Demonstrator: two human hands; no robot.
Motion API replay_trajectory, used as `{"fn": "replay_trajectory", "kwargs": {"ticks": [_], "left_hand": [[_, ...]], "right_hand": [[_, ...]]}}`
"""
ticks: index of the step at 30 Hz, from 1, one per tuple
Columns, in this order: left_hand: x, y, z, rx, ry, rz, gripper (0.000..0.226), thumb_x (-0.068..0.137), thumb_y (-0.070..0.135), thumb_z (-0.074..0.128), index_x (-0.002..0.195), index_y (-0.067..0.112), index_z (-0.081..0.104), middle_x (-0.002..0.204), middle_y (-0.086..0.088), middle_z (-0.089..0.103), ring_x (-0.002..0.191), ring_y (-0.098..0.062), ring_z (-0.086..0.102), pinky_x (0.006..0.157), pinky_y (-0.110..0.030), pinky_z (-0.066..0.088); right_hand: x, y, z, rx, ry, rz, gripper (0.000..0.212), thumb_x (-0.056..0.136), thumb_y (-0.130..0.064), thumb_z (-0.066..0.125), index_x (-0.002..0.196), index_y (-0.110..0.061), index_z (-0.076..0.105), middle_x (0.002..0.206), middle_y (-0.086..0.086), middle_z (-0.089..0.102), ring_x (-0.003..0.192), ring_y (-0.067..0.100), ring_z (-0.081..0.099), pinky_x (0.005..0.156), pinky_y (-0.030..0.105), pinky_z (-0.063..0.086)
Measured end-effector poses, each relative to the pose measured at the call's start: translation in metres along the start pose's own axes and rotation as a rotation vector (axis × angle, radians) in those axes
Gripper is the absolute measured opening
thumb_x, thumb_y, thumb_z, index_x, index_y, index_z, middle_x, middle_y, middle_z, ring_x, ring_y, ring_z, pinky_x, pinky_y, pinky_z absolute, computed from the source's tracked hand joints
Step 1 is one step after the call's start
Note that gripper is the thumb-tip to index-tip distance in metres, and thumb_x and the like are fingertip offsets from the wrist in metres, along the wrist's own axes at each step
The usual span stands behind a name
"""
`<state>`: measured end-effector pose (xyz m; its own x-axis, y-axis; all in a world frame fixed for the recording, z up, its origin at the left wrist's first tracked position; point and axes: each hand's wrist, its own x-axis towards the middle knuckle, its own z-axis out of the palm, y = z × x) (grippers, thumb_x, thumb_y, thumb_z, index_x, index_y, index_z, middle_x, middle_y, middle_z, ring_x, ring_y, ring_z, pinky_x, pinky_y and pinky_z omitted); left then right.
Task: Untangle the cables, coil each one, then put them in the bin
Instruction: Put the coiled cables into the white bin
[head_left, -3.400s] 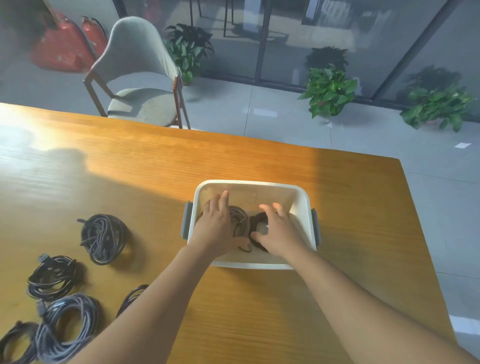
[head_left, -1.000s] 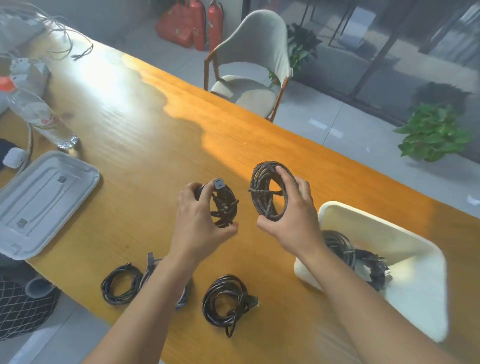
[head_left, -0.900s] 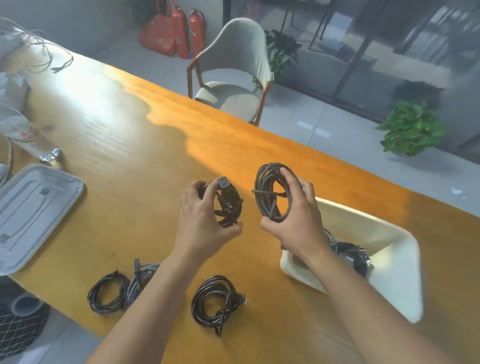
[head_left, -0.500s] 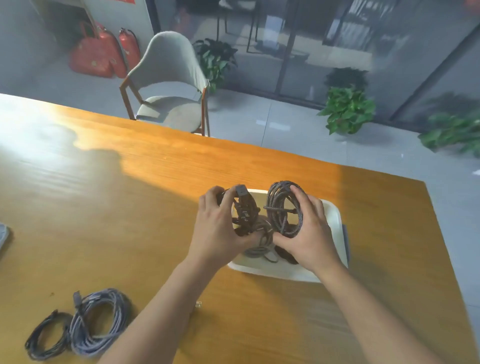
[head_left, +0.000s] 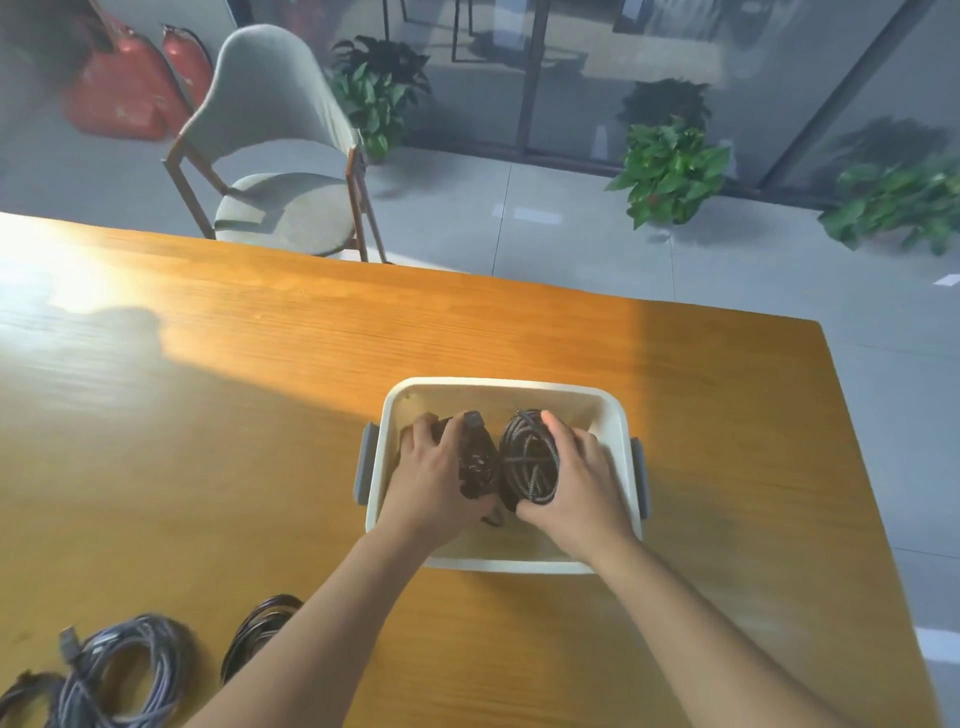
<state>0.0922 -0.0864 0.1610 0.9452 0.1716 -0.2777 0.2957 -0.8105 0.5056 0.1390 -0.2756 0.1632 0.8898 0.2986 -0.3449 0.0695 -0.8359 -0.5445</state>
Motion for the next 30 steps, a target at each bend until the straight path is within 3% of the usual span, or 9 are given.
{"fn": "replay_trajectory", "kwargs": {"ticks": [4,8,12,17,21,26,30], "left_hand": [[0.007,-0.006,0.007,0.078,-0.109,-0.053,0.106,0.081,0.052,0.081,0.161,0.025,0.018,0.164,-0.014,0.017,0.151,-0.034,0.022,0.115,-0.042,0.037],[0.014,-0.01,0.019,0.167,-0.195,-0.102,0.112,0.086,0.058,0.075,0.165,0.021,0.004,0.169,-0.017,0.001,0.158,-0.034,0.005,0.122,-0.047,0.027],[0.017,-0.01,0.022,0.216,-0.192,-0.094,0.113,0.088,0.061,0.072,0.165,0.019,0.0,0.169,-0.018,-0.001,0.158,-0.034,-0.002,0.125,-0.046,0.02],[0.013,-0.009,0.018,0.208,-0.191,-0.06,0.115,0.088,0.068,0.067,0.165,0.015,-0.001,0.171,-0.017,-0.003,0.159,-0.034,-0.009,0.128,-0.047,0.008],[-0.001,-0.001,0.011,0.297,-0.103,0.011,0.112,0.093,0.072,0.054,0.164,0.009,-0.005,0.173,-0.012,-0.007,0.159,-0.03,-0.017,0.128,-0.05,-0.003],[-0.039,-0.004,-0.013,0.182,0.13,0.108,0.1,0.097,0.066,0.052,0.166,0.013,0.003,0.174,-0.009,-0.002,0.16,-0.024,-0.011,0.129,-0.041,-0.001],[-0.077,-0.026,-0.028,0.131,0.29,0.127,0.093,0.096,0.06,0.059,0.166,0.016,0.017,0.174,-0.007,0.011,0.161,-0.024,0.001,0.13,-0.043,0.008]], "right_hand": [[0.011,0.003,0.008,-0.127,-0.106,0.001,0.109,0.089,-0.038,0.077,0.164,-0.037,-0.002,0.165,0.004,0.011,0.154,0.027,0.013,0.122,0.043,0.033],[0.017,0.002,0.017,-0.261,-0.193,0.052,0.107,0.098,-0.047,0.068,0.163,-0.035,-0.016,0.169,0.009,-0.008,0.159,0.031,0.0,0.123,0.045,0.029],[0.019,0.0,0.015,-0.283,-0.191,0.06,0.111,0.095,-0.051,0.07,0.163,-0.036,-0.015,0.169,0.009,-0.005,0.158,0.03,0.003,0.121,0.046,0.034],[0.013,-0.002,0.007,-0.218,-0.188,0.043,0.107,0.093,-0.053,0.071,0.165,-0.037,-0.008,0.172,0.007,-0.005,0.16,0.028,-0.002,0.124,0.047,0.027],[0.002,-0.009,-0.005,-0.16,-0.054,-0.019,0.095,0.096,-0.058,0.065,0.165,-0.044,0.001,0.174,0.0,-0.002,0.16,0.026,0.002,0.124,0.044,0.024],[-0.016,-0.025,-0.011,0.026,0.039,-0.169,0.092,0.092,-0.055,0.071,0.162,-0.051,0.011,0.17,-0.014,0.009,0.156,0.017,0.019,0.122,0.039,0.029],[-0.028,-0.053,-0.007,0.077,0.037,-0.298,0.088,0.092,-0.056,0.071,0.16,-0.053,0.017,0.168,-0.02,0.016,0.154,0.008,0.025,0.122,0.038,0.031]]}}
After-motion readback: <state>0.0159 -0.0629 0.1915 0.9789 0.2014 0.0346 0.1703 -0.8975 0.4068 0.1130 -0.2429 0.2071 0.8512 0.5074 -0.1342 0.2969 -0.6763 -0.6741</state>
